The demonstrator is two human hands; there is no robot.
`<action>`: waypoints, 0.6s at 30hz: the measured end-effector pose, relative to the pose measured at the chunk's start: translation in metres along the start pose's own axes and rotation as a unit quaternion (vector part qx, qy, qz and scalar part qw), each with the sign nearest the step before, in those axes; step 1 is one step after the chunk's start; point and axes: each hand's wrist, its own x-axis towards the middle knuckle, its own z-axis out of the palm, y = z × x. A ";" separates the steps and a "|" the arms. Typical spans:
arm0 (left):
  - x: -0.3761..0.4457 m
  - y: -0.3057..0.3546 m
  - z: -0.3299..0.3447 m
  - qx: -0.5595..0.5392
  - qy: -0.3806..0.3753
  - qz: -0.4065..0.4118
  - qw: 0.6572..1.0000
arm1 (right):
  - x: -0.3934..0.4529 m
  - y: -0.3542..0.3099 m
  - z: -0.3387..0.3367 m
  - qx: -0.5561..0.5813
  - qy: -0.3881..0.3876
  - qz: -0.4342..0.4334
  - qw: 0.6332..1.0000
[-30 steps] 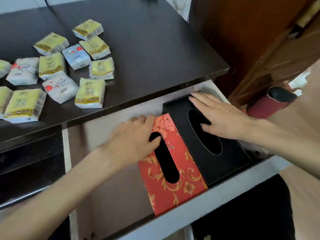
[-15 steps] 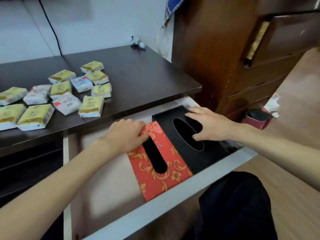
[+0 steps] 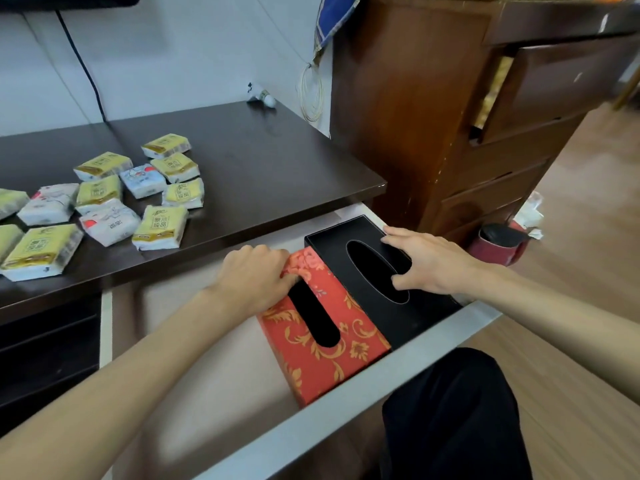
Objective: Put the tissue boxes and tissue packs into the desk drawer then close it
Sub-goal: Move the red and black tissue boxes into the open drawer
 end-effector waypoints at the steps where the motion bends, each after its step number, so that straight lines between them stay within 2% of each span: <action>1: 0.002 0.002 0.001 0.000 0.005 0.000 1.000 | 0.001 0.001 0.001 0.002 0.000 -0.003 1.000; 7: 0.003 0.005 0.003 -0.011 0.017 0.021 1.000 | 0.019 0.002 0.001 0.025 0.012 -0.063 0.998; 12: -0.006 0.013 0.000 -0.015 0.015 0.028 0.999 | 0.060 -0.031 -0.004 0.039 0.009 -0.133 0.990; 18: -0.014 0.020 -0.001 -0.031 0.002 0.019 0.999 | 0.085 -0.047 0.008 -0.020 -0.037 -0.131 0.990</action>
